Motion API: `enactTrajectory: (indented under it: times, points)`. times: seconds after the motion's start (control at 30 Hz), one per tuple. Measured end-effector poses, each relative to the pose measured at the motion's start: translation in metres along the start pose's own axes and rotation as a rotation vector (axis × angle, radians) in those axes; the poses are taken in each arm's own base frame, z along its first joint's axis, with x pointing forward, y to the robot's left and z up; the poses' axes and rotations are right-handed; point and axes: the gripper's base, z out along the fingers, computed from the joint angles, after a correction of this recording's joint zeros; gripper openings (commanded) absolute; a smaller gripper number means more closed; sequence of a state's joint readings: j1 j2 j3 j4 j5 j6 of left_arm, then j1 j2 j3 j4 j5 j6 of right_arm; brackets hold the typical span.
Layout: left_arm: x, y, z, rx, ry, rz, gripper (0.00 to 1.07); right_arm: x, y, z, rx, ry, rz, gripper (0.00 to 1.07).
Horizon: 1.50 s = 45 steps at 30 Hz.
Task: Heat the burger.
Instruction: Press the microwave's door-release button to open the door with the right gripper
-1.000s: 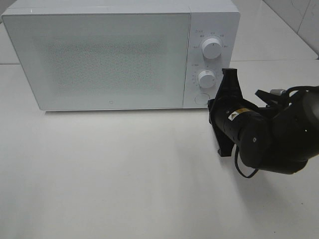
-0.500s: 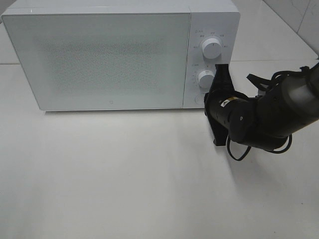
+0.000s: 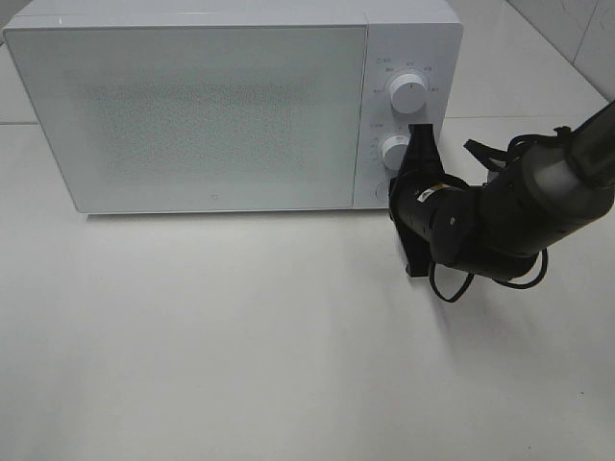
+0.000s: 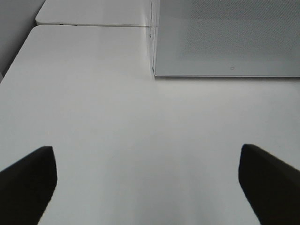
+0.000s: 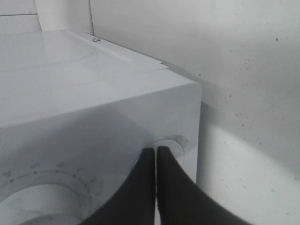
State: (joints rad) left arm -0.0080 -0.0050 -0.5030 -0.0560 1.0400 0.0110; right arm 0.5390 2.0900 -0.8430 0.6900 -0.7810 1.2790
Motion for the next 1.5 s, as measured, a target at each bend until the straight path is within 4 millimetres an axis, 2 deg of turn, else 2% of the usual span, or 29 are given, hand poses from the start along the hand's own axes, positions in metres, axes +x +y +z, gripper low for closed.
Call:
enactTrajectory:
  times: [1.17, 1.5]
  points:
    - [0.000, 0.000, 0.000, 0.000, 0.000, 0.000, 0.98, 0.005, -0.004, 0.010, -0.104, -0.013, 0.006, 0.00]
    - [0.000, 0.000, 0.000, 0.000, 0.000, 0.000, 0.98, 0.012, -0.007, 0.025, -0.102, -0.046, 0.053, 0.00]
